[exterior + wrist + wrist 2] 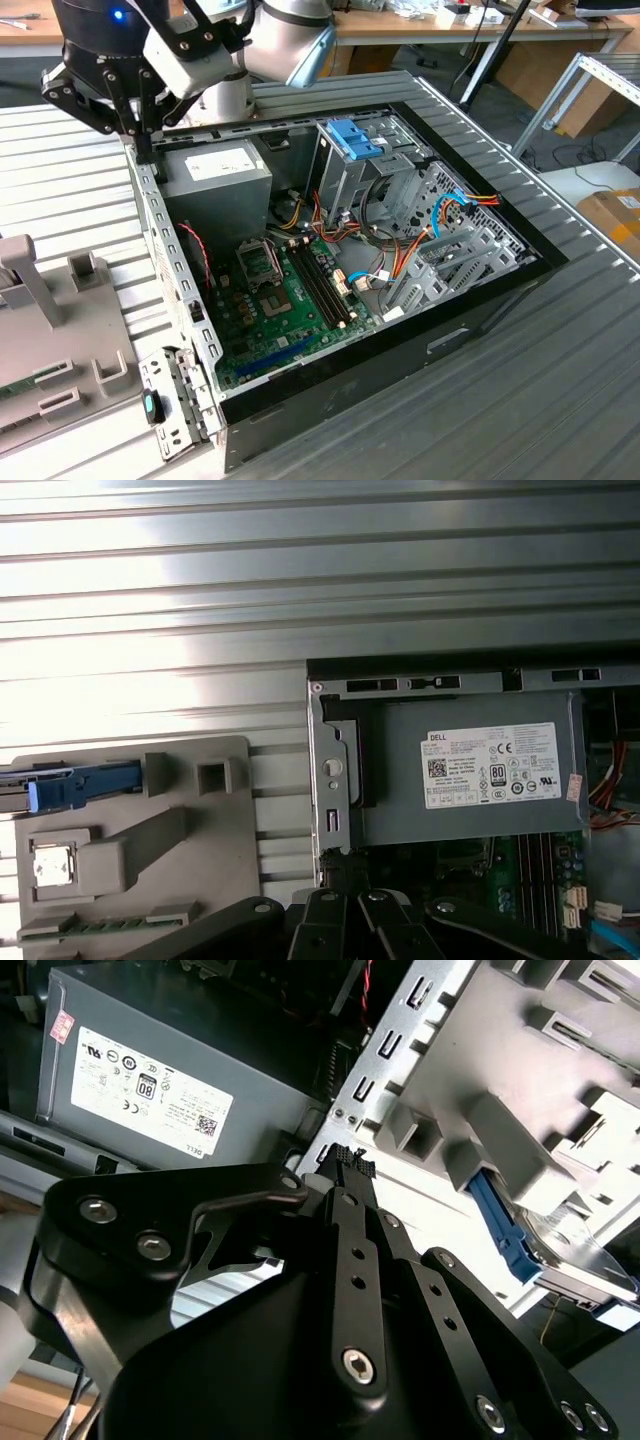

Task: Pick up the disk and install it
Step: 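Reach for the disk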

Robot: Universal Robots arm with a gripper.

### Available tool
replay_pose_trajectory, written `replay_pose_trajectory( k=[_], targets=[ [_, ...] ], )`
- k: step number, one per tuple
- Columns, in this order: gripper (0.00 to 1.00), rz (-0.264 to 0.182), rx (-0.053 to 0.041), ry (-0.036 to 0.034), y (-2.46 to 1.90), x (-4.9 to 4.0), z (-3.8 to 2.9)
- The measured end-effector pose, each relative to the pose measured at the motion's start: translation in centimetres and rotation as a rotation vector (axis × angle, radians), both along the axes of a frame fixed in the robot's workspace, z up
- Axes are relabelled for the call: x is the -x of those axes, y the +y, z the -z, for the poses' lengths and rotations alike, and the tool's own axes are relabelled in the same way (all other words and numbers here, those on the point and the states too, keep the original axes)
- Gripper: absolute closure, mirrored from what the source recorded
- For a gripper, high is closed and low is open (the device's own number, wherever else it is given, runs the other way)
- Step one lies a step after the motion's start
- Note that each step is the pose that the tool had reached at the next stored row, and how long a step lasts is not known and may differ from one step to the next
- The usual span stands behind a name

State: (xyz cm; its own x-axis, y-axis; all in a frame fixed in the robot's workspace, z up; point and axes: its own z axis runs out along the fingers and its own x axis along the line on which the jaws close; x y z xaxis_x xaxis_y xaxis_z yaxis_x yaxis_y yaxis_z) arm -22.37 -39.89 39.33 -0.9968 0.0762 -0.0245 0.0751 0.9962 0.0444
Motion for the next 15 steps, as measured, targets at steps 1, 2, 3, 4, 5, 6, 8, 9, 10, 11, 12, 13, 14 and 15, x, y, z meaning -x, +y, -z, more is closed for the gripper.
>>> replay_pose_trajectory(
  k=[1, 2, 3, 4, 5, 6, 8, 9, 10, 11, 12, 13, 14, 15],
  targets=[
    [0.89, 0.000, 0.0000, 0.0000, 0.00, 0.14, 0.00],
    [0.89, 0.000, 0.0000, 0.0000, 0.00, 0.24, 0.00],
    [0.89, 0.000, 0.0000, 0.0001, 0.00, 0.31, 0.00],
    [0.89, 0.000, 0.0000, 0.0000, 0.00, 0.45, 0.00],
    [0.89, 0.000, 0.0000, 0.0000, 0.00, 0.58, 0.00],
    [0.89, 0.000, 0.0000, 0.0000, 0.00, 0.69, 0.00],
    [0.89, 0.000, 0.0000, 0.0000, 0.00, 0.72, 0.00],
    [0.89, 0.000, 0.0000, 0.0001, 0.00, 0.73, 0.00],
    [0.89, 0.000, 0.0000, 0.0001, 0.00, 0.74, 0.00],
    [0.89, 0.000, 0.0000, 0.0000, 0.00, 0.75, 0.00],
    [0.89, 0.000, 0.0000, 0.0001, 0.00, 0.75, 0.00],
    [0.89, 0.000, 0.0000, 0.0000, 0.00, 0.75, 0.00],
    [0.89, 0.000, 0.0000, 0.0001, 0.00, 0.76, 0.00],
    [0.89, 0.000, 0.0000, 0.0001, 0.00, 0.76, 0.00]
  ],
)
